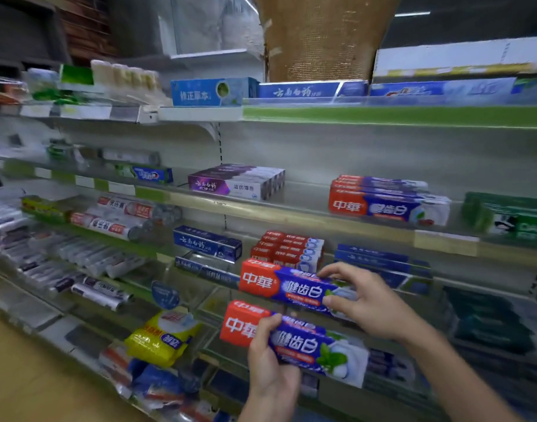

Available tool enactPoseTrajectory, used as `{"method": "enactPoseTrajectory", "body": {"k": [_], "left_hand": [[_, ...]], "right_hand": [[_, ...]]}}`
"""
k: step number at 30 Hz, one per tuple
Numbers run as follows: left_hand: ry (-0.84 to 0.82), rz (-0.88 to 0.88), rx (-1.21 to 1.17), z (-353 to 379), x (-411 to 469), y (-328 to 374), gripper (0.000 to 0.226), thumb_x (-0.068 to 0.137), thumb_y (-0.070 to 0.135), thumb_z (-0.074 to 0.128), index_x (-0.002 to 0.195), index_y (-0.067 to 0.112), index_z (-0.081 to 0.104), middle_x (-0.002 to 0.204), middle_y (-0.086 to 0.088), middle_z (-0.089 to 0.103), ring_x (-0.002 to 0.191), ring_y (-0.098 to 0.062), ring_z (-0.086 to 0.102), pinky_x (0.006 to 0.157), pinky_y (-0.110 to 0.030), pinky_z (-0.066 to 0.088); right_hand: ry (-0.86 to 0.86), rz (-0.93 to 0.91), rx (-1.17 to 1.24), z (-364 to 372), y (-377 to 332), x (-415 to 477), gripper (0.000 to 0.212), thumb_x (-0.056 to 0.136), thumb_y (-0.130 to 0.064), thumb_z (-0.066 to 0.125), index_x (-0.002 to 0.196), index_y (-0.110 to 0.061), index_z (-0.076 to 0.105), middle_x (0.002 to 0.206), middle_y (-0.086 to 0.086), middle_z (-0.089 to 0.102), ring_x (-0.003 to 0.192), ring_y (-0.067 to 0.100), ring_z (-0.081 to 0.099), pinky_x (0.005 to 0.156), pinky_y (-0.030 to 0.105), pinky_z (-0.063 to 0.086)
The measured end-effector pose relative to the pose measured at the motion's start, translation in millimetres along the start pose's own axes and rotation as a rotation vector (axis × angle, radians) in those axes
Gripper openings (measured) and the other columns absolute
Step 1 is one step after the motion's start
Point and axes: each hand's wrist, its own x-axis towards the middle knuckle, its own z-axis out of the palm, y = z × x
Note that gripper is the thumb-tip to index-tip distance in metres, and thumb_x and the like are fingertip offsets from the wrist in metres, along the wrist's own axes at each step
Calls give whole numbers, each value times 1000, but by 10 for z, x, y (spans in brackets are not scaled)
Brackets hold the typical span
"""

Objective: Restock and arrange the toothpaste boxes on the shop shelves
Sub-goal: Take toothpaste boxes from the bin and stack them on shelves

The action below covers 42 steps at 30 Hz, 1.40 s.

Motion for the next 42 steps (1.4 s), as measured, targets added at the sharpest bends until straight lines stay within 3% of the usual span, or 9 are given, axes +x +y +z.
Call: {"method": "enactPoseTrajectory", "body": {"k": [10, 16, 19, 23, 26, 31, 34, 37, 42], "left_hand": [[280, -12, -5, 46, 1559, 539, 2, 85, 4, 52, 84, 3, 52, 72, -12, 54, 67, -30, 52, 62, -39, 44], [283, -14, -37, 32, 2034, 566, 9, 86, 11, 53, 81, 3, 53, 60, -13, 58, 63, -29, 54, 63, -39, 46], [229, -36, -70, 68, 2154, 568, 14, 82, 13, 54, 91, 2, 56, 74, -17, 60, 73, -32, 56, 70, -44, 46], [156, -36, -83, 160, 2258, 538, 36, 65, 17, 59, 98, 4, 60, 79, -19, 66, 76, -34, 58, 74, -43, 48], [150, 26, -80, 243, 2302, 496, 13, 82, 13, 53, 93, 8, 60, 65, -10, 69, 74, -30, 60, 72, -41, 49], [121, 78, -51, 362, 2346, 463, 8, 88, 11, 52, 91, 11, 59, 68, -7, 70, 75, -27, 60, 67, -39, 47], [82, 78, -50, 365, 2353, 443, 11, 89, 11, 50, 96, 13, 58, 85, -9, 65, 78, -27, 60, 68, -39, 47], [62, 55, -63, 269, 2343, 429, 13, 88, 11, 50, 97, 12, 60, 76, -8, 70, 79, -28, 61, 70, -41, 48], [46, 38, -108, 84, 2335, 482, 33, 71, 13, 59, 104, 11, 59, 77, -7, 72, 80, -27, 62, 71, -41, 49]], "right_hand": [[107, 28, -234, 863, 1190, 1720, 36, 87, -22, 66, 121, -30, 56, 124, -9, 58, 118, 17, 49, 93, 31, 43], [208, -71, -523, 1097, 1516, 1900, 29, 67, -22, 84, 92, -28, 70, 103, -7, 67, 93, 21, 63, 73, 33, 52], [210, -51, -429, 1074, 1463, 1904, 27, 75, -23, 78, 99, -30, 70, 111, -8, 66, 102, 12, 59, 82, 30, 50], [259, 41, 141, 784, 1035, 1766, 7, 82, -39, 65, 89, -42, 65, 93, -38, 64, 87, -14, 60, 72, 6, 45], [224, 100, 368, 601, 896, 1608, 33, 80, -67, 53, 85, -39, 71, 95, -32, 67, 88, -9, 61, 70, 5, 44], [-91, 175, 159, 556, 846, 1510, 49, 58, -58, 77, 102, -57, 55, 118, -21, 61, 108, -2, 61, 92, 23, 52], [-30, 219, 204, 580, 876, 1502, 53, 62, -39, 82, 105, -57, 55, 119, -15, 63, 107, 3, 63, 94, 33, 53], [-35, 214, 226, 612, 893, 1452, 49, 67, -35, 82, 105, -53, 57, 115, -17, 63, 107, -3, 61, 93, 26, 53], [171, 264, 224, 658, 942, 1423, 38, 66, -59, 66, 100, -42, 61, 100, -14, 68, 94, 3, 62, 88, 36, 53]]}}
